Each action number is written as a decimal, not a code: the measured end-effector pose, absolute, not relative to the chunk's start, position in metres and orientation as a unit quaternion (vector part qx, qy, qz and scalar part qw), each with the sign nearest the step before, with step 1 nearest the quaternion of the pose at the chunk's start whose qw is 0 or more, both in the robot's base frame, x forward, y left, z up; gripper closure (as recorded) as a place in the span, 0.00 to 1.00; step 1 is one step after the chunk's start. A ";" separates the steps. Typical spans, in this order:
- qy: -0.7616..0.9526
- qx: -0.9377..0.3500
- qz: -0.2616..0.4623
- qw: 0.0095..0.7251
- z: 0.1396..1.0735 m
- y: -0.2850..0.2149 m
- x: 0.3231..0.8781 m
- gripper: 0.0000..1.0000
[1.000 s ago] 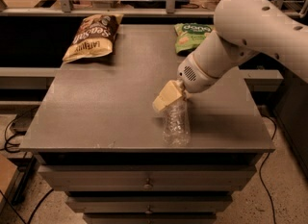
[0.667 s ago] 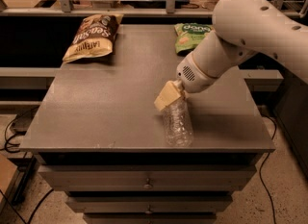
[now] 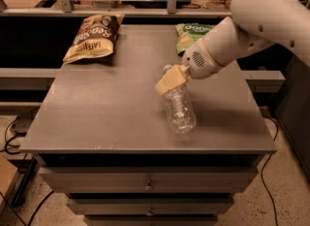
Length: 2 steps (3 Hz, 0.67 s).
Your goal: Move water bottle near brown chip bag
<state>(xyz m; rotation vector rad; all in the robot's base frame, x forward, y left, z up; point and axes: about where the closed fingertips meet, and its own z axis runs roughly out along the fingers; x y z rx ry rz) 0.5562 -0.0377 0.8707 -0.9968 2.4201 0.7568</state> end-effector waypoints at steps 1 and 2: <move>0.810 -0.391 0.338 0.277 0.915 -0.035 0.590 1.00; 0.786 -0.407 0.336 0.322 0.953 -0.037 0.604 1.00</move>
Offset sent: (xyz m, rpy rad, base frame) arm 0.0295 0.0027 0.0379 0.1645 -0.0979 0.0784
